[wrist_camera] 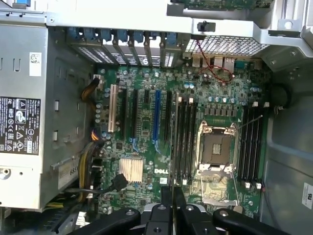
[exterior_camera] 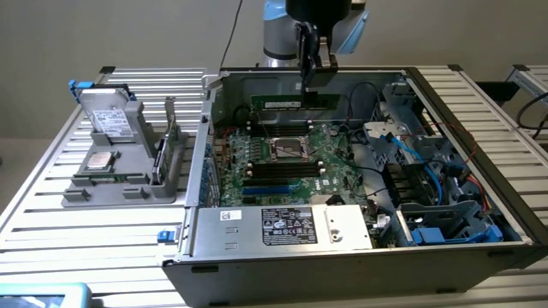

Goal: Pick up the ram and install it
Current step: 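Pick up the ram and move it above insertion slot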

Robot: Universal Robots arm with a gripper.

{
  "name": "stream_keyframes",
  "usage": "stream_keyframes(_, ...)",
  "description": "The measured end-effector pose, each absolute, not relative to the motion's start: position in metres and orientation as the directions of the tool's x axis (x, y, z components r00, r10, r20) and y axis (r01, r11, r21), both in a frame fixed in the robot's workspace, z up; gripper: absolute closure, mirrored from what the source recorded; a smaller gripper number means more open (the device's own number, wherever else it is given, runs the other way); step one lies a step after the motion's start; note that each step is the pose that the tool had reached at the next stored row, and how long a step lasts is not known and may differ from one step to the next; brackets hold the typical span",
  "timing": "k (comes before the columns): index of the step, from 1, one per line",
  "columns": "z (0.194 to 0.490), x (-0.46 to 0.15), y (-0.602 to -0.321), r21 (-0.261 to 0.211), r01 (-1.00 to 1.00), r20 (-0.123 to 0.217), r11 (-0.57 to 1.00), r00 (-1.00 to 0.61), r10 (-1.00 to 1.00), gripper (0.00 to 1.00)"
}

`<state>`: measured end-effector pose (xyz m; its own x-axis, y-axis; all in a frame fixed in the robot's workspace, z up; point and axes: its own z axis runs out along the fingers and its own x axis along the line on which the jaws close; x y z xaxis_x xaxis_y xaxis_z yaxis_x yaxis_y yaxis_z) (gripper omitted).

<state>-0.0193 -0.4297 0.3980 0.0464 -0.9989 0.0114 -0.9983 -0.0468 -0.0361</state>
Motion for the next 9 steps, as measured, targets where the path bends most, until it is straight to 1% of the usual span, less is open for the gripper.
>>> stream_keyframes(9, 0.3970, -0.0194, -0.4209, -0.037, -0.998, -0.001, -0.041, 0.041, -0.999, 0.87)
